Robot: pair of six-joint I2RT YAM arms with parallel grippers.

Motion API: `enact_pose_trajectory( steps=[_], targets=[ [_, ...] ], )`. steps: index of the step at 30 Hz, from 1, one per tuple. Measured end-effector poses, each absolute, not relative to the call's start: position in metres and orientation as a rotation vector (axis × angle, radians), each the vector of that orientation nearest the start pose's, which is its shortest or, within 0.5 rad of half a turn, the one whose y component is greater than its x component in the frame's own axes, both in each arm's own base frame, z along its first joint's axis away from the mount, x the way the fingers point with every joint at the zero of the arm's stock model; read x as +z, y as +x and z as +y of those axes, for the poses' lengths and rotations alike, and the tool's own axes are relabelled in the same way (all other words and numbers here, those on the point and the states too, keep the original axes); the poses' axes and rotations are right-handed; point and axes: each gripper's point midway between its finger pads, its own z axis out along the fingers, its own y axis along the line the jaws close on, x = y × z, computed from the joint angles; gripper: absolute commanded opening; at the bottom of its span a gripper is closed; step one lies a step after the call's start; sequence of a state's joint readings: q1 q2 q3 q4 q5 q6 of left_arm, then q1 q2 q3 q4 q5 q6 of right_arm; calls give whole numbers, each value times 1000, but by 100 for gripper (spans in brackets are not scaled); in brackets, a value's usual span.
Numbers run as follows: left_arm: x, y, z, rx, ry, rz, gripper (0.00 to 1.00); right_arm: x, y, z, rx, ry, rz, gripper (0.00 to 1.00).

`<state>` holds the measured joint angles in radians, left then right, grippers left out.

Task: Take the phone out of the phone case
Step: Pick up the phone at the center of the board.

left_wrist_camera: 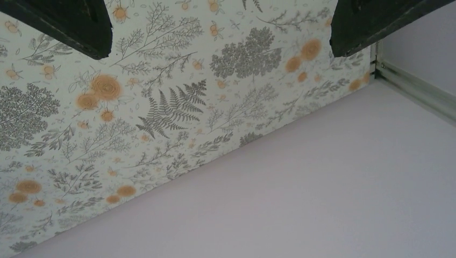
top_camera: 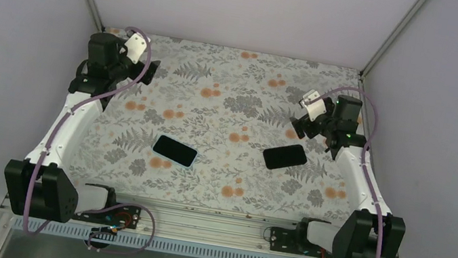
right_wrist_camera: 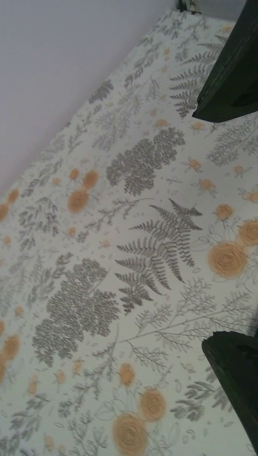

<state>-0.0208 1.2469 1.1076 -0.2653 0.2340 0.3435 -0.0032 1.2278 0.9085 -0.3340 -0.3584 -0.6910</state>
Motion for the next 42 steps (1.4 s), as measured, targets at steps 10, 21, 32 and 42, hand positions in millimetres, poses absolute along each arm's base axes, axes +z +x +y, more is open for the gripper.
enact_pose_trajectory(
  steps=[10,21,32,42],
  targets=[
    [287,399,-45,15,538,1939,100,179,345,59,0,-1077,2040,100],
    [285,401,-40,57,537,1927,100,132,280,54,-18,-1851,1839,100],
    [264,401,-26,140,489,1946,100,73,271,54,156,-2249,1787,100],
    [267,403,-19,191,467,1939,100,32,281,56,44,-2336,1686,100]
  ],
)
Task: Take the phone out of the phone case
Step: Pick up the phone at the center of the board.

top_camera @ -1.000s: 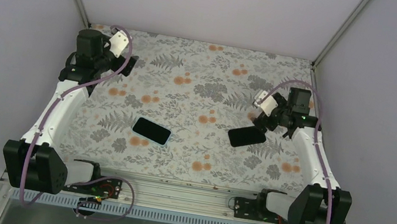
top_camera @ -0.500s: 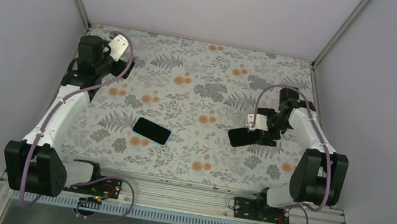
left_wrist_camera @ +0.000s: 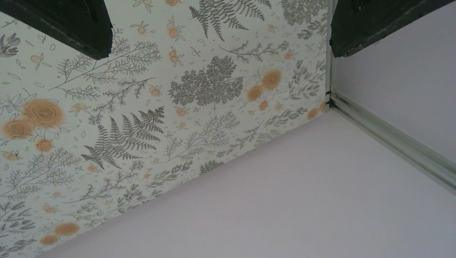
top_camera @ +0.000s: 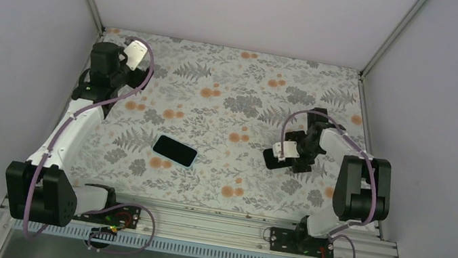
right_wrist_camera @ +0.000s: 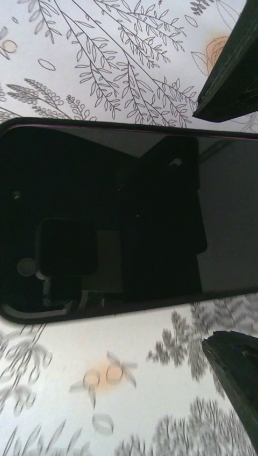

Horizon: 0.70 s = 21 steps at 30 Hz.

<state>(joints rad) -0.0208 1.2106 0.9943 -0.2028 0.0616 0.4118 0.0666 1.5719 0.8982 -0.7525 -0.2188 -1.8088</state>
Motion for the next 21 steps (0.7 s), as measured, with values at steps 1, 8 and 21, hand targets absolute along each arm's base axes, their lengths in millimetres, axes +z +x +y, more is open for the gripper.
enact_pose_trajectory(
  steps=[1,8,21],
  targets=[
    [267,403,-18,196,464,1938,100,29,285,56,27,-2340,1681,100],
    [261,403,-16,214,469,1946,100,20,305,54,-4,-2371,1684,100],
    [234,400,-38,132,645,1976,100,12,314,55,71,-2545,1768,70]
  ],
)
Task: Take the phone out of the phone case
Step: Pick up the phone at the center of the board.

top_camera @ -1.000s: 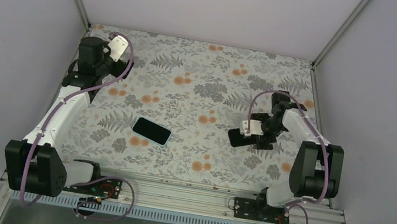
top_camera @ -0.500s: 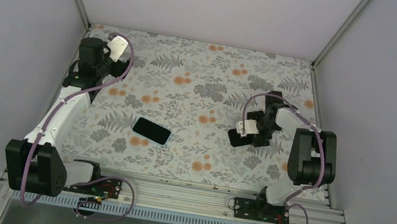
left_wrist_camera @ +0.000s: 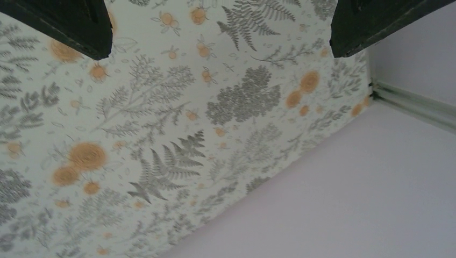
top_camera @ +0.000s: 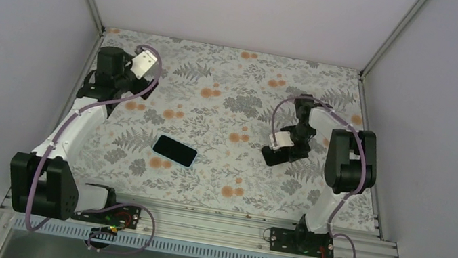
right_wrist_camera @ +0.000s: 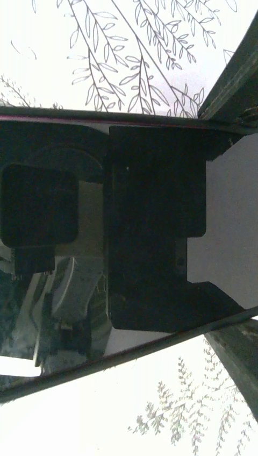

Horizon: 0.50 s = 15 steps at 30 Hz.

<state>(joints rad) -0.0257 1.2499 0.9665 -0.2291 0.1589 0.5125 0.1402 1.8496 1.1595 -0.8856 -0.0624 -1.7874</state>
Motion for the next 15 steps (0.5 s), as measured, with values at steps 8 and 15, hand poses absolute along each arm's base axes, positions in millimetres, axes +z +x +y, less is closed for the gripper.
enact_pose_trajectory(
  steps=[8,15],
  targets=[
    [201,389,-84,-8,841,2051,100,17,311,66,161,-2402,1926,49],
    [218,402,-174,-426,1014,2048,100,64,301,111,226,-2061,1874,43]
  ],
)
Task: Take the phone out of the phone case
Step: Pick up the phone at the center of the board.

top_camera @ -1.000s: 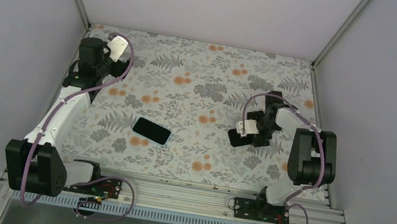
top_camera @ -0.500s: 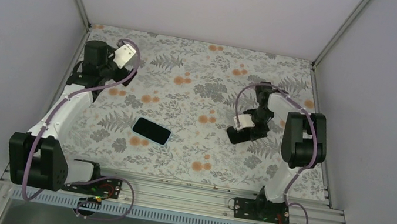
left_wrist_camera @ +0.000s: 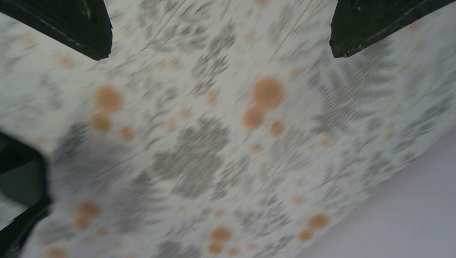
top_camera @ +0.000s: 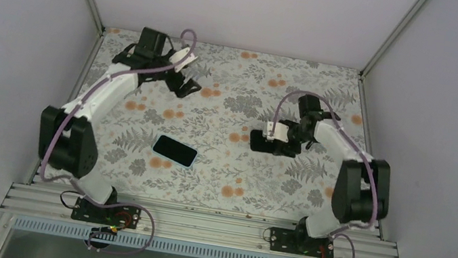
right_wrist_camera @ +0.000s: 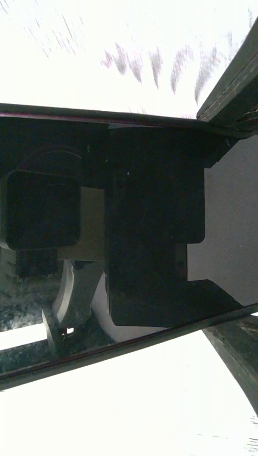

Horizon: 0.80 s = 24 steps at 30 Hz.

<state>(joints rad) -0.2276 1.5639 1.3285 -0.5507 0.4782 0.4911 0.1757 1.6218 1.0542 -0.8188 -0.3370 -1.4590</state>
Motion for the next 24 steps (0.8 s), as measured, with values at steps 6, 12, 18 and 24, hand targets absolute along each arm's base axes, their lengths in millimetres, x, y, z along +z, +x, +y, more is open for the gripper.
enact_pose_trajectory(
  steps=[6,12,18,24],
  targets=[
    [251,417,-229,-846,1037,2033,100,125,316,171,97,-1820,1697,44],
    [246,411,-252,-1173,949,2122,100,134,344,212,49,-1665,1712,45],
    [241,404,-259,-1263,896,2175,100,155,384,232,-39,-1535,1726,45],
    [225,407,-262,-1237,858,2245,100,182,400,266,-55,-1486,1658,47]
  ],
)
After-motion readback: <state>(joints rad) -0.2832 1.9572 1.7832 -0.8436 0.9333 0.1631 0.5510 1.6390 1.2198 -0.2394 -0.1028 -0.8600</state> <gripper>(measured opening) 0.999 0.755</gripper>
